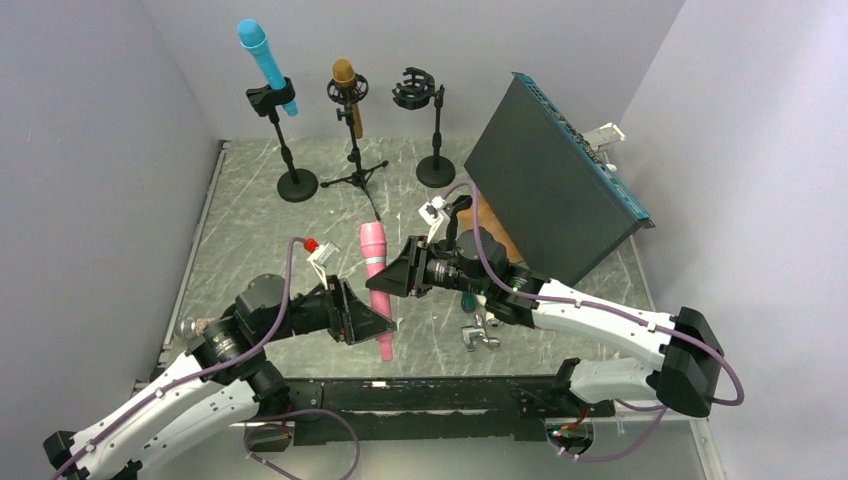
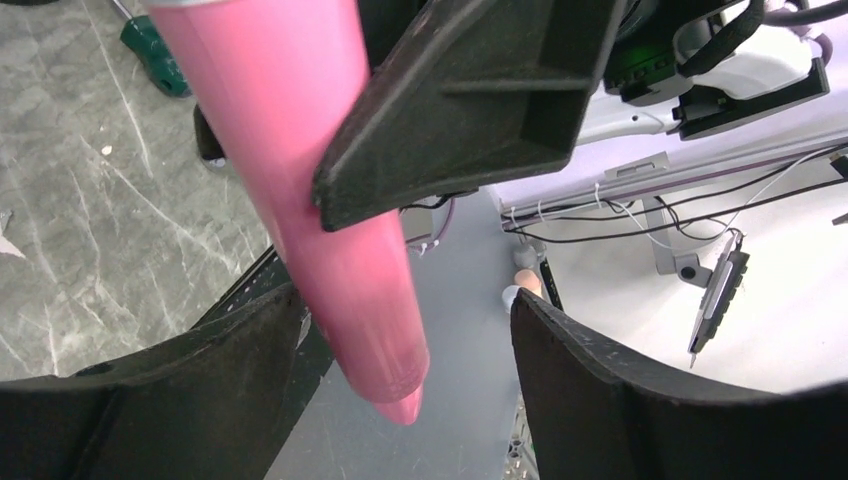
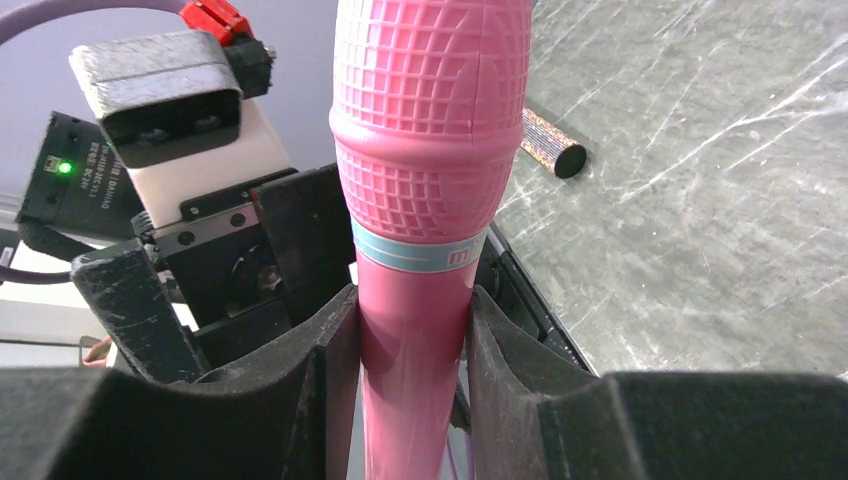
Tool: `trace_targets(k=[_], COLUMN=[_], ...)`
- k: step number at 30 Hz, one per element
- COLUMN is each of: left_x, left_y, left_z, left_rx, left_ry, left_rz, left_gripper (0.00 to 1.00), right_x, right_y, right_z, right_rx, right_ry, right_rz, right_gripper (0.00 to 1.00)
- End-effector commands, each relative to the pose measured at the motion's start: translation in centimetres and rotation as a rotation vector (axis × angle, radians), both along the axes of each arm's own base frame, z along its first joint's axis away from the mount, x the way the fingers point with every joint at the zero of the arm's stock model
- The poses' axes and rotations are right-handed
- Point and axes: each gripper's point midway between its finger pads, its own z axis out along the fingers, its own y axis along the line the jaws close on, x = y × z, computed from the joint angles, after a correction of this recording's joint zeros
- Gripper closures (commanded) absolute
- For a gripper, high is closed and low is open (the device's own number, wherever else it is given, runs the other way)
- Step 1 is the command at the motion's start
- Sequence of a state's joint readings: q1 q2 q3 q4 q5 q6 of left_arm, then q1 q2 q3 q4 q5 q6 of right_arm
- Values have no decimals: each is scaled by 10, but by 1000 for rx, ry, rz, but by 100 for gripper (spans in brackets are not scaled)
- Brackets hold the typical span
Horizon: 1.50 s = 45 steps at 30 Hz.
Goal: Remove the microphone from the stand
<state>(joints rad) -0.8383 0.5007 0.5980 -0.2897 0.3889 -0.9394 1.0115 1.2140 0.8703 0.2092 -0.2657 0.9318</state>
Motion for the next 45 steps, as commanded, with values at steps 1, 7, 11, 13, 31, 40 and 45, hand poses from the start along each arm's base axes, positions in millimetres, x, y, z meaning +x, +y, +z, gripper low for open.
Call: trace_targets(k=[1,7,11,13,31,40,45], left_x=[8,10,17,22,24,24,27], left_y=[-9,-16,-15,-10,43,119,139], left_z=[17,11,9,8,-10,-34,-41], left_rx=[-54,-26,32,65,187,394,461], left_ry=[-33,-19,-13,-16,-2,73,69], left_rz=[25,35,66,100,288,555,628], left_gripper=[22,31,47,53,100,100,100], right_x=[1,-3,-5,-6,8,19,22], right_y=[-3,-2,-4,-6,-16,-43,-60], right_z=[30,30,30,29,26,32,39], right_rx=[107,123,122,112,-62,-150,-179], right_ry=[-39,-26,-34,-40,-145,-243,-291], right_rz=[-28,-7,-9,-14,-67,-161,-211], right_gripper=[100,100,100,100,1,0,0])
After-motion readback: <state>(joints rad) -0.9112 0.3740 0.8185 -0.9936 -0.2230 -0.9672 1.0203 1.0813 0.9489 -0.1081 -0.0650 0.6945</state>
